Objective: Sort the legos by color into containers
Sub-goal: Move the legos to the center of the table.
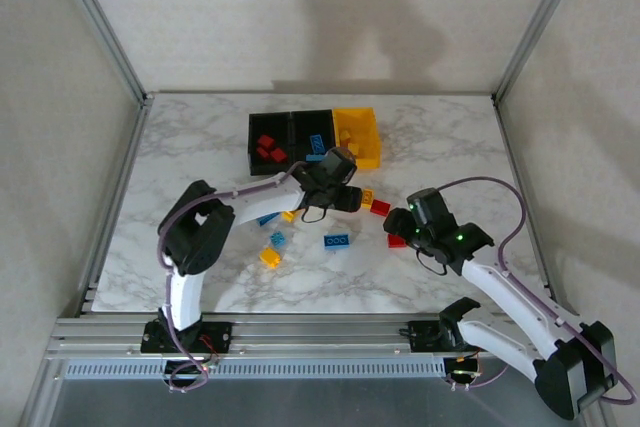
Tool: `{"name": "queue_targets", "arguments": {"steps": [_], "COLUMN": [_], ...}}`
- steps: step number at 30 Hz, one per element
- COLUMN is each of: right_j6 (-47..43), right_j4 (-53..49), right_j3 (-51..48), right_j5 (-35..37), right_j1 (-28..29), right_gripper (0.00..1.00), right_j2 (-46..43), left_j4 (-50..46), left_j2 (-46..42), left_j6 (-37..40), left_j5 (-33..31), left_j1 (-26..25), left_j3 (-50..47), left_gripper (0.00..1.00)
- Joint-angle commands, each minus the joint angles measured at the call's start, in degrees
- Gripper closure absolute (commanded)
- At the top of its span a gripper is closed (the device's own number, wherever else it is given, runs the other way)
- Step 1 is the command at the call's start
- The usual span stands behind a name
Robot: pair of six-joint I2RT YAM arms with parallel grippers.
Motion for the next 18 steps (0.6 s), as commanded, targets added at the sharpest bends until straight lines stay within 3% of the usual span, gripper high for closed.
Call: {"name": "queue_targets", "arguments": {"steps": [1,12,18], "right_j6": [1.53,0.58,-0.21], "right_j4": [-0.35,0.8,1.67], "right_j3": [-1.8,-3.77,-3.39], "right_j5": [-0.73,-1.02,-1.51], "right_j1": [-0.39,-0.74,-1.12], "right_gripper": [0.28,0.27,0.27], "right_j2": [-2.36,-3.52,-2.71], "left_j4": [-3.13,-8.03,-9.08], "left_j2": [3.2,12.07,12.5], "left_j6": [2.93,4.67,4.85], "left_j5": [-0.24,-2.51,-3.79], "left_j1": [-0.37,-0.62,-0.78], "left_j3": [4.4,12.89,13.2], "left_gripper": [0.3,0.31,0.44]}}
